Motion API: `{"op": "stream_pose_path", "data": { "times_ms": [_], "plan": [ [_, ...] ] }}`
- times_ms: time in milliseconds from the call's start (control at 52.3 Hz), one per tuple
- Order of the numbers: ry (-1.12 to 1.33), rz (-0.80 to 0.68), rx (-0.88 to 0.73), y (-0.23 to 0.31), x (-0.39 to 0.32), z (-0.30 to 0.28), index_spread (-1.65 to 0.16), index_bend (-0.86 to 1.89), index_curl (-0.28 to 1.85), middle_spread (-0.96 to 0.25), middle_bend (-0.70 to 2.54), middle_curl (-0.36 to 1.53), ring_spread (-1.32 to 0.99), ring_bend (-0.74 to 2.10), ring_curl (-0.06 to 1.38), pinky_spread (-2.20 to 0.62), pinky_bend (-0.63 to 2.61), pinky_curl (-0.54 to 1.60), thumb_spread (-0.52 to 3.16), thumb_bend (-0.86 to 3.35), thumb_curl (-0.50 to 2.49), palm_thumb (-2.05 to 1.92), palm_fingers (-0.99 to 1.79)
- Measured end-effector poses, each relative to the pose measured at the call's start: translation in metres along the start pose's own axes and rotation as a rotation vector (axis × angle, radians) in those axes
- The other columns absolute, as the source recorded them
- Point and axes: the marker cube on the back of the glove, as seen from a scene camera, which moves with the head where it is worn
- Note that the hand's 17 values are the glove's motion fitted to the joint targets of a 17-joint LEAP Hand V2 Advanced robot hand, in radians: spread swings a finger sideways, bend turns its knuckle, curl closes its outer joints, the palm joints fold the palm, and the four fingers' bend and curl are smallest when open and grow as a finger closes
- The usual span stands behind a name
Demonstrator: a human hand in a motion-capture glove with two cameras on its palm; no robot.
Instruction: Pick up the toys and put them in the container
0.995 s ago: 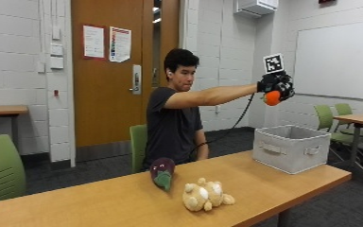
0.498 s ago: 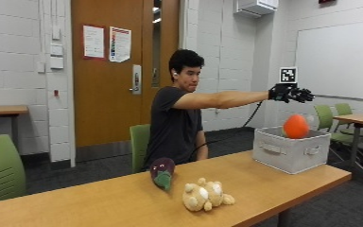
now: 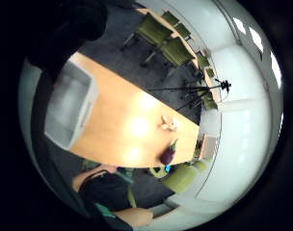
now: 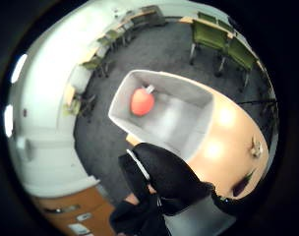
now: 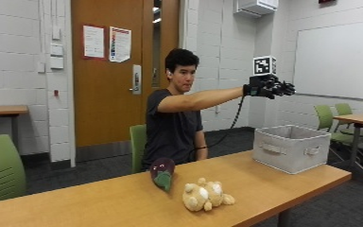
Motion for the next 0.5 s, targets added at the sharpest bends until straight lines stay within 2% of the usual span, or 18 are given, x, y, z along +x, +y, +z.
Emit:
{"op": "stream_pose_path", "data": {
  "times_ms": [57,287,498],
  "plan": [
    [0.051,0.125,0.007,0.009,0.041,-0.002,-0.29,0.03,0.46,0.01,0.35,0.47,-0.08,0.61,0.32,-0.03,1.06,0.36,0.98,-0.1,0.33,-0.12,-0.19],
    [0.074,0.337,0.044,0.072,0.193,-0.017,-0.3,0.1,0.35,-0.02,0.35,0.45,-0.11,0.58,0.31,-0.03,0.98,0.34,1.0,-0.09,0.26,-0.11,-0.11],
    [0.052,0.453,0.031,0.106,0.291,0.005,-0.34,0.17,0.36,-0.06,0.31,0.43,-0.16,0.54,0.3,-0.06,0.92,0.32,1.06,-0.05,0.24,-0.05,-0.01]
  ]
}}
